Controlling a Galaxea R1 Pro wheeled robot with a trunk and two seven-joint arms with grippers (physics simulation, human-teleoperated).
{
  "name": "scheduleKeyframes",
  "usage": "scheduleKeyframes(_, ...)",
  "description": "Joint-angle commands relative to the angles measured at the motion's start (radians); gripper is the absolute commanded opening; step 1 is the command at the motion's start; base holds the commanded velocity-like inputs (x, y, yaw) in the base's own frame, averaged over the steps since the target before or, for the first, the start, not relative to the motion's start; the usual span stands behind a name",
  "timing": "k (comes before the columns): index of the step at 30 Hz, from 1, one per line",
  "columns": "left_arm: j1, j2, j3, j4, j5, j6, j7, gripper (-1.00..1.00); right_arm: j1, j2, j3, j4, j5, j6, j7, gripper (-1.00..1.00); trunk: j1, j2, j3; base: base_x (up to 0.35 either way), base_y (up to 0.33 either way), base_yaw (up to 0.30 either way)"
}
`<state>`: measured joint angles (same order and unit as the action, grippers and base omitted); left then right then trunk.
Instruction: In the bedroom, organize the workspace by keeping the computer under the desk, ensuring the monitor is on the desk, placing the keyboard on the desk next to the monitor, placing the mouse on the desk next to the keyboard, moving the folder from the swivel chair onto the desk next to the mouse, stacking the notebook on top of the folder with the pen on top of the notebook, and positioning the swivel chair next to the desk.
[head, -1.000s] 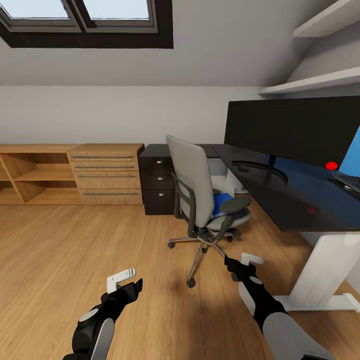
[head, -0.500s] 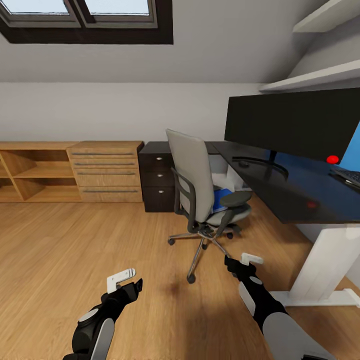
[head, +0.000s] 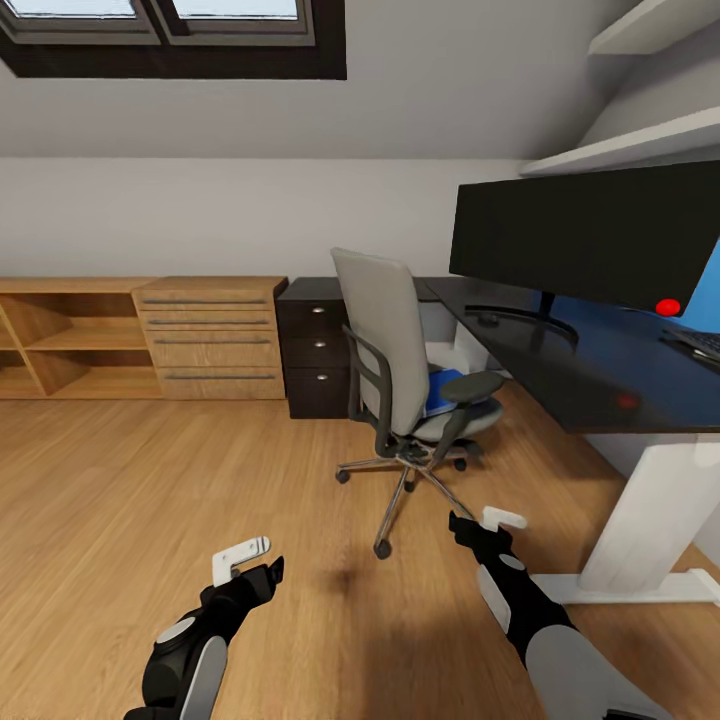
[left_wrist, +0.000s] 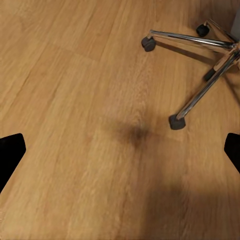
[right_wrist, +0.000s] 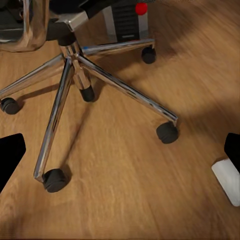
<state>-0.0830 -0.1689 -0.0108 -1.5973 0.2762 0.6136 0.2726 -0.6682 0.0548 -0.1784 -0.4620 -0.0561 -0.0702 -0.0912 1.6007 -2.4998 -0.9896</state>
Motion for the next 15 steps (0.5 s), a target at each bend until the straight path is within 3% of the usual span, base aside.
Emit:
scheduleKeyframes(1, 0.0, 0.001, -0.001, -0.001, 0.011, 0.003, 0.009, 1.0, -0.001, 0.001, 0.0, 0.001, -0.004, -0.008, -0.001, 1.0, 0.0, 0.0, -0.001, 0.0, 0.0, 0.0)
scheduleKeyframes(7, 0.0, 0.002, 0.0, -0.003, 0.011, 0.003, 0.008, 1.0, -0.007, -0.013, 0.003, 0.027, -0.002, -0.011, -0.019, 1.0, 0.0, 0.0, -0.001, 0.0, 0.0, 0.0)
scheduleKeyframes(8, -0.001, 0.002, 0.0, -0.005, 0.011, 0.003, 0.008, 1.0, -0.034, -0.029, 0.003, 0.066, -0.001, -0.011, -0.047, 1.0, 0.0, 0.0, -0.001, 0.0, 0.0, 0.0)
scheduleKeyframes(9, 0.0, 0.006, 0.001, -0.008, 0.011, 0.003, 0.007, 1.0, -0.184, -0.098, 0.001, 0.218, -0.006, -0.019, -0.095, 1.0, 0.0, 0.0, -0.001, 0.0, 0.0, 0.0)
scheduleKeyframes(12, -0.001, 0.01, 0.001, -0.009, 0.011, 0.003, 0.007, 1.0, -0.214, -0.118, 0.0, 0.266, -0.007, -0.046, -0.102, 1.0, 0.0, 0.0, -0.001, 0.0, 0.0, 0.0)
scheduleKeyframes(15, -0.001, 0.011, 0.0, -0.009, 0.011, 0.003, 0.007, 1.0, -0.225, -0.118, 0.004, 0.312, -0.004, -0.085, -0.104, 1.0, 0.0, 0.0, -0.001, 0.009, 0.0, 0.0)
